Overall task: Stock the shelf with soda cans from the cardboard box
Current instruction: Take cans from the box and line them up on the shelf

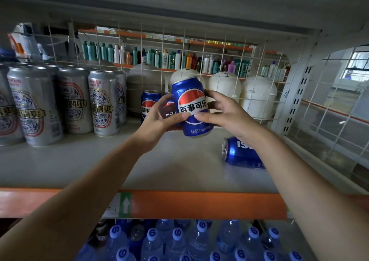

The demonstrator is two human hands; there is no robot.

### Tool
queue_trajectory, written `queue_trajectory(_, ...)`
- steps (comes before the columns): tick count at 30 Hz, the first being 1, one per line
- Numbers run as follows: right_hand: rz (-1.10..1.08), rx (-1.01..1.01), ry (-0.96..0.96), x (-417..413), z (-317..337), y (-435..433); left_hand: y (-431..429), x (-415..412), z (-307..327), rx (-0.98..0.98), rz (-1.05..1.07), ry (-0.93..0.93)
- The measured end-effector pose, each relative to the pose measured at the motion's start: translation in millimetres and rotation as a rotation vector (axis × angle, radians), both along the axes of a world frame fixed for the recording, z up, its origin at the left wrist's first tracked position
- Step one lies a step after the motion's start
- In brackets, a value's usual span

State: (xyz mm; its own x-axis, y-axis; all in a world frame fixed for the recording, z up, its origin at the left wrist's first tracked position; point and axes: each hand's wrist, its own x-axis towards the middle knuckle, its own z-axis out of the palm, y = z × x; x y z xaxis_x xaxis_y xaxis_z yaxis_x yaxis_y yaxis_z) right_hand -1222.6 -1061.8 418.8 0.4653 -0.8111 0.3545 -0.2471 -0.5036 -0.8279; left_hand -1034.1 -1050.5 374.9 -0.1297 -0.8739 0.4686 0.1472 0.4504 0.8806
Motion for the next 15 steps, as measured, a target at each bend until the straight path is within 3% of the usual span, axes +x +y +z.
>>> queue_trajectory(8, 0.011, 0.074, -0.053, -3, -7, 0, 0, -4, 0, -0.005, 0.027, -0.096)
queue_trajectory(15, -0.038, 0.14, -0.344, -1, -23, -5, -2, -2, -3, 0.025, 0.008, -0.164)
